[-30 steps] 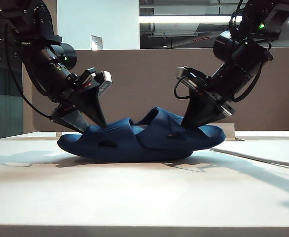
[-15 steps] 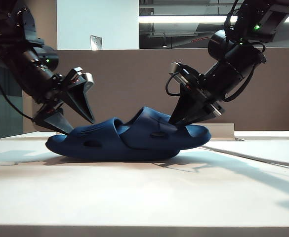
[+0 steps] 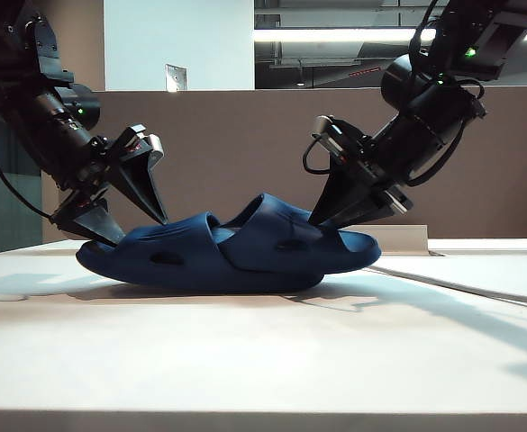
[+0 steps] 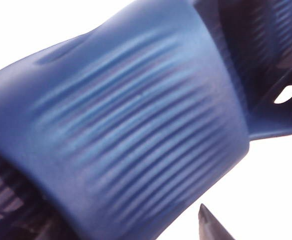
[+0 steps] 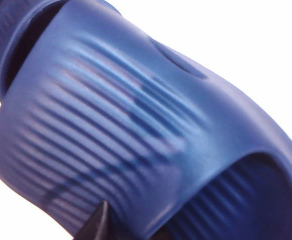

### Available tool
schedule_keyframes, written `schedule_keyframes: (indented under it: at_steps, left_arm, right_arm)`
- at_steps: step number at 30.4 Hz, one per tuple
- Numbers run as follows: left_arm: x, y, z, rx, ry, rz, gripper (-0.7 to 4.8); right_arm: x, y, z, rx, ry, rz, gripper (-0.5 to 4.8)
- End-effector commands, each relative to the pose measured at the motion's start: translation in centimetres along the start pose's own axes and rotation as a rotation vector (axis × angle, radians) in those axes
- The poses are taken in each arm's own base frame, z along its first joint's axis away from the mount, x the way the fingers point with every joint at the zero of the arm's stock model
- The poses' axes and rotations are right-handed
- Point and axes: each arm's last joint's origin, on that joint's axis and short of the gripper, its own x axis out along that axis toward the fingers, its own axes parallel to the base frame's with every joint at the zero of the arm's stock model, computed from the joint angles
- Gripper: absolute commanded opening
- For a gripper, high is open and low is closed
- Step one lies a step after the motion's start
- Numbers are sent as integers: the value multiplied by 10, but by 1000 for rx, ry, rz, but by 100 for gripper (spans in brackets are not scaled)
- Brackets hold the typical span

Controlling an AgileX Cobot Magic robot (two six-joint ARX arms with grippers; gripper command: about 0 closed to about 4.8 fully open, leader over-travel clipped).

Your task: Interlock the pair of blue slippers on the table with their fronts facing up.

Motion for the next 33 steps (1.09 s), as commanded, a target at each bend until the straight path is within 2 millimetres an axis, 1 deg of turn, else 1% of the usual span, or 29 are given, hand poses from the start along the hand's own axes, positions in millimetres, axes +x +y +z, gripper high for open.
schedule_keyframes:
  at_steps: [1,4,7,9,12,13,16,18,19,27,30,33]
  left_arm:
    - [-1,-1,1,3,-3,14,351]
    - [-1,-1,1,4,-3,14,350]
    - [-1,-1,1,4,-3,14,350]
    - [-1,-1,1,4,-3,14,350]
    - [-1,-1,1,4,-3,14,350]
    - [-1,-1,1,4,-3,14,350]
    - [-1,-1,1,5,-3,15,350]
    - [-1,-1,1,7,-3,15,350]
    - [-1,-1,1,7,-3,15,350]
    - [-2,-1,1,4,1,22,351]
    - [-2,1,0,0,15,65,352]
    - [-9,8,-2,-23,18,98,391]
  right_arm:
    - [-1,-4,-1,26,-1,-28,159]
    - [-1,-5,0,28,-8,-30,187]
    - [-2,-6,0,45,-15,-33,242]
    - [-3,-7,1,61,-23,-35,268]
    - [-6,-10,2,89,-40,-42,285]
    - [-8,-11,2,99,-45,-41,295]
    - [-15,-15,3,127,-62,-42,346]
    - [-24,-16,5,136,-81,-23,385]
    - [-29,-17,6,142,-93,-22,396]
    - [-75,-12,16,129,-189,-54,401]
    - [-88,-8,17,127,-206,-64,400]
    - [-95,-4,16,121,-199,-68,401]
